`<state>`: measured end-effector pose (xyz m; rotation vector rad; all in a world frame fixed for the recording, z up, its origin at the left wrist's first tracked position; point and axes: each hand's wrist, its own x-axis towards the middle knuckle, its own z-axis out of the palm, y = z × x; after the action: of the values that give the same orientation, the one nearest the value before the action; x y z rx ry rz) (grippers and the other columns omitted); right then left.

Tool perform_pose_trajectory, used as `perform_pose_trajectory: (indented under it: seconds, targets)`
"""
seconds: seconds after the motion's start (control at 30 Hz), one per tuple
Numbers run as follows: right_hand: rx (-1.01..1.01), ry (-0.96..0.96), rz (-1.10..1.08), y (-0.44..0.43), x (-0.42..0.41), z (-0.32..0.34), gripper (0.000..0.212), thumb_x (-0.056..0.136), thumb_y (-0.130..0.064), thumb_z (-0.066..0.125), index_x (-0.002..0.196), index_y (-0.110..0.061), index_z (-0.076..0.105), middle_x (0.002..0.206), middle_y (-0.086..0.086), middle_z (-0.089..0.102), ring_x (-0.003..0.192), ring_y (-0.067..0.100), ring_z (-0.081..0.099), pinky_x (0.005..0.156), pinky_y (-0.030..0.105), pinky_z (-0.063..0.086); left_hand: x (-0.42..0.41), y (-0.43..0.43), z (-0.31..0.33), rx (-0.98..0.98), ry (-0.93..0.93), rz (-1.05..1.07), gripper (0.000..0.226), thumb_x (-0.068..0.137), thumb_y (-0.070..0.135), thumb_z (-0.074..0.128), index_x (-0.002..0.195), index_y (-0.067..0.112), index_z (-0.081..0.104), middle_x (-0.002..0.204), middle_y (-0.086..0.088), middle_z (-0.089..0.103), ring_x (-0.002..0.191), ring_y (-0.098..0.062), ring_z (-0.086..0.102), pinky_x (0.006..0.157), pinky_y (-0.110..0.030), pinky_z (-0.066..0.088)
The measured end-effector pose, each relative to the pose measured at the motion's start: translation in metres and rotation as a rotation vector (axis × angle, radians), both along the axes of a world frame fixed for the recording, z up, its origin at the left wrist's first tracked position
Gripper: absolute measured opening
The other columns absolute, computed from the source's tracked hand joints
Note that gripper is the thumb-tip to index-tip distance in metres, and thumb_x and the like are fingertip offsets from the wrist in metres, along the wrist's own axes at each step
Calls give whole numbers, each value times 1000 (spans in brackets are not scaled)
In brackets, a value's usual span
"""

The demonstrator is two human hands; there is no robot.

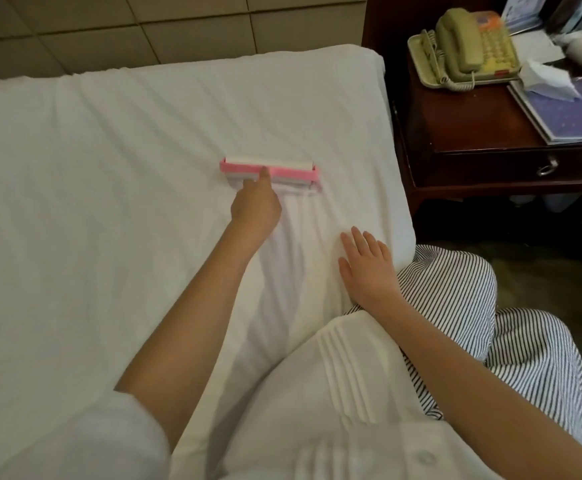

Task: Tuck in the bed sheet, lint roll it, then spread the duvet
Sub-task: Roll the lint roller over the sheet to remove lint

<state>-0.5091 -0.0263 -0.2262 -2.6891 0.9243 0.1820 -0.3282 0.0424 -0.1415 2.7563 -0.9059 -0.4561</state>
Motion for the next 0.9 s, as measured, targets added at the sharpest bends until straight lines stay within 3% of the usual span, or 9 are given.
perform_pose_trajectory:
  seconds: [0.17, 0.27, 0.5, 0.63, 0.8, 0.9]
  targets:
    - [32, -22, -5, 0, 4, 0, 53, 102, -29, 26, 151, -14, 11, 159, 6, 5, 145, 24, 5, 116, 36, 3, -73, 100, 9, 133, 24, -52, 53, 101, 23, 31, 150, 17, 12, 125, -18, 47, 106, -35, 55, 78, -34, 41]
    - [35, -12, 43, 4, 7, 0, 53, 102, -29, 24, 151, -15, 8, 159, 5, 2, 146, 23, 3, 116, 35, 1, -90, 119, 14, 183, 9, -90, 54, 101, 26, 29, 150, 21, 8, 116, -14, 48, 96, -30, 56, 69, -29, 35]
    - [26, -28, 5, 1, 0, 0, 53, 102, -30, 24, 151, -14, 10, 159, 5, 5, 146, 22, 5, 117, 34, 2, -2, 8, -8, -6, 4, -8, 54, 100, 15, 33, 150, 13, 13, 139, -24, 37, 121, -39, 46, 93, -40, 39]
    - [13, -49, -7, 1, -1, -2, 53, 102, -33, 20, 151, -14, 12, 158, 6, 9, 145, 22, 7, 116, 33, 5, 3, -6, -1, -14, 14, -17, 55, 99, 14, 33, 150, 10, 12, 141, -25, 35, 125, -38, 42, 96, -39, 38]
    - [31, -65, -21, -2, 4, -4, 53, 102, -30, 27, 150, -13, 14, 158, 7, 10, 145, 23, 9, 115, 33, 5, -71, 82, 10, 166, 39, -41, 55, 102, 20, 28, 151, 16, 6, 134, -19, 40, 113, -34, 52, 83, -35, 41]
    - [37, -58, 14, 1, 8, -6, 54, 101, -32, 20, 151, -14, 12, 158, 6, 8, 145, 23, 7, 115, 33, 5, -80, 97, 11, 184, 23, -78, 55, 102, 25, 28, 151, 19, 4, 123, -17, 45, 103, -33, 55, 74, -31, 39]
